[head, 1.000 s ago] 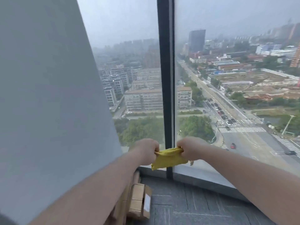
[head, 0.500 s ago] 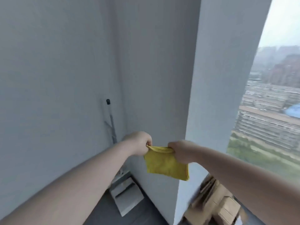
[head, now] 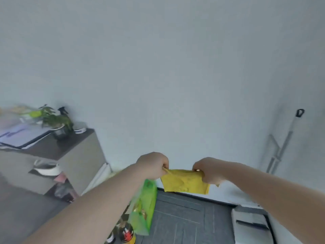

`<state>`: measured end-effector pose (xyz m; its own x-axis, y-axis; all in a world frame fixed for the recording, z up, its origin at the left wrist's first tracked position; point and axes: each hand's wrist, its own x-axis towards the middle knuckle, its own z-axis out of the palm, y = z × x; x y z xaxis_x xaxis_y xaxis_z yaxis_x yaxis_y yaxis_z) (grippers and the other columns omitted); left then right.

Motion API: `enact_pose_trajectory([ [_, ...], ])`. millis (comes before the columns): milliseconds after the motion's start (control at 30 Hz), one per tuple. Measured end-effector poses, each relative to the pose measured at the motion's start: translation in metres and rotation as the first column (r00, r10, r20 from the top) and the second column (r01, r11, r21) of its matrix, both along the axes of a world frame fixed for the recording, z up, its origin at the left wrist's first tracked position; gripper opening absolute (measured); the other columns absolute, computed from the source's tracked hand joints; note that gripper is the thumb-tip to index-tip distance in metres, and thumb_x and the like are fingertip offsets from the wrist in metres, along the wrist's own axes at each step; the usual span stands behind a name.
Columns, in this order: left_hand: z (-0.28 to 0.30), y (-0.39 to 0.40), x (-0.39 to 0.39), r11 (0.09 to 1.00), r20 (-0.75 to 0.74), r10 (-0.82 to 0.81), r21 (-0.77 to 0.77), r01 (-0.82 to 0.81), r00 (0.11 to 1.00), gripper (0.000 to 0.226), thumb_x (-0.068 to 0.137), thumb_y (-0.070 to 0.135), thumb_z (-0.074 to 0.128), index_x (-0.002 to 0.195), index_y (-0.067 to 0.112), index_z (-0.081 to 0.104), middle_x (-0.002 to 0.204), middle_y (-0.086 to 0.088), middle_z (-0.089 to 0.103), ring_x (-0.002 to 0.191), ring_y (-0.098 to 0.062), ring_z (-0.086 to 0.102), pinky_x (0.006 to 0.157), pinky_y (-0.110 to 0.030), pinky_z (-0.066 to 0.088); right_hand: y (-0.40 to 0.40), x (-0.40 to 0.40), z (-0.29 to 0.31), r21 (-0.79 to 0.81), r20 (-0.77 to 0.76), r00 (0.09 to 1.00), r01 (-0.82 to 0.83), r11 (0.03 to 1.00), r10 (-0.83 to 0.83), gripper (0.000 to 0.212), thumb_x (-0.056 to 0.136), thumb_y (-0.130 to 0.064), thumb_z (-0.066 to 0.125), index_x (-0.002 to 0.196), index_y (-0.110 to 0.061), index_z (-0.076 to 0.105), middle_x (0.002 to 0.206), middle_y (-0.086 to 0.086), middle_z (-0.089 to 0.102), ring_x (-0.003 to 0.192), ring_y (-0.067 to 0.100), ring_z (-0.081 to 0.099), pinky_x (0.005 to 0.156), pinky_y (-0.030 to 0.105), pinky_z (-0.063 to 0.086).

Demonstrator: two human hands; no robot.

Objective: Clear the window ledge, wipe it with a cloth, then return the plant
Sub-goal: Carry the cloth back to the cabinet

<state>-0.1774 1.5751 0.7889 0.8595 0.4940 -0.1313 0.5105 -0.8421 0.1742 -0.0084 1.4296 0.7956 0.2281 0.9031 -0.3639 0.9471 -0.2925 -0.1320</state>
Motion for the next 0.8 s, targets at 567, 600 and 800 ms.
enact_pose_trajectory([
  [567,-0.059,0.215,-0.371,0.876,-0.043,0.482,0.000,-0.482,0.875,0.021,0.089,0.028,0.057,0.104,0.021,0.071,0.108,0.005,0.068,0.098,-0.015,0.060,0.069,-0.024,0.039,0.337,-0.317,-0.058,-0.106,0.069,0.789,-0.603,0.791,0.611,0.012,0.084,-0.004,0.041,0.080,-0.013,0.048,0.083,0.005,0.050,0.079,0.024,0.048,0.066,0.033,0.039],
  [600,-0.061,0.229,-0.387,0.876,-0.043,0.483,0.006,-0.483,0.875,0.020,0.089,0.028,0.057,0.100,0.020,0.071,0.103,0.003,0.069,0.095,-0.016,0.060,0.067,-0.024,0.037,0.354,-0.334,-0.060,-0.115,0.076,0.784,-0.607,0.787,0.616,0.013,0.083,-0.003,0.041,0.082,-0.012,0.050,0.080,0.004,0.049,0.078,0.024,0.048,0.064,0.032,0.038],
  [800,-0.076,0.313,-0.460,0.877,-0.115,0.479,0.011,-0.481,0.870,0.019,0.088,0.019,0.052,0.096,0.016,0.069,0.090,0.002,0.062,0.084,-0.017,0.052,0.066,-0.030,0.039,0.443,-0.413,-0.073,-0.148,0.090,0.779,-0.606,0.781,0.621,0.025,0.082,-0.003,0.044,0.100,-0.006,0.061,0.089,0.004,0.052,0.081,0.023,0.048,0.057,0.028,0.034],
])
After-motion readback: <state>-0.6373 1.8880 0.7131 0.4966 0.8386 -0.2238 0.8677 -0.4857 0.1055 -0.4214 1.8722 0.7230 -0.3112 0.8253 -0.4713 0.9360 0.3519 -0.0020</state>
